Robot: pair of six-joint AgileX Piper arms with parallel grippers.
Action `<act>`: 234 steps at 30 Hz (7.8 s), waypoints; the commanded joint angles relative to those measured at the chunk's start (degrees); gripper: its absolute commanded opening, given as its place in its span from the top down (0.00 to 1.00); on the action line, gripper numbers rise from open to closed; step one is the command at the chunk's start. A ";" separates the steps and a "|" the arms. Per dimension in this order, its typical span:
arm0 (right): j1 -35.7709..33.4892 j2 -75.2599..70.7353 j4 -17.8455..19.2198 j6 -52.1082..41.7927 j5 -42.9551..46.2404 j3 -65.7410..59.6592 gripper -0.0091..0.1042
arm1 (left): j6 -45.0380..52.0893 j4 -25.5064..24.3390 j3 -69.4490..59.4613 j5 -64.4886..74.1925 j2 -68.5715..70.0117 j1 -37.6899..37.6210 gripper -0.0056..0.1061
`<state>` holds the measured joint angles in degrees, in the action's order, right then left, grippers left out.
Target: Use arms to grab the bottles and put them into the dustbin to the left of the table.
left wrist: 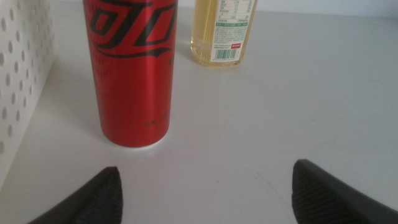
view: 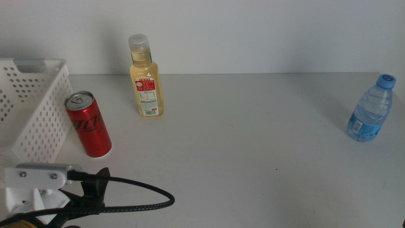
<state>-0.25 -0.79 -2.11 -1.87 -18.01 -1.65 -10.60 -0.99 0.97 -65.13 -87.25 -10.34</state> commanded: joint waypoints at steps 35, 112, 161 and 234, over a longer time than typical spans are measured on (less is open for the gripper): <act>0.40 -1.19 0.49 -0.27 4.03 0.58 0.31 | 12.10 11.46 19.64 2.43 -6.47 -0.20 0.11; 0.40 -1.19 0.49 -0.27 4.03 0.58 0.31 | 17.17 -5.06 87.73 123.26 7.11 14.32 0.97; 0.40 -1.19 0.49 -0.27 3.97 0.58 0.31 | 30.47 2.62 102.58 130.55 -31.73 27.50 0.44; 0.40 -1.19 0.49 -0.27 3.97 0.58 0.31 | 7.67 11.03 20.22 57.45 36.57 -9.79 0.11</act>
<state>-0.25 -0.79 -2.11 -1.87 -18.06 -1.65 -2.20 8.40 20.74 0.00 -49.37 -18.69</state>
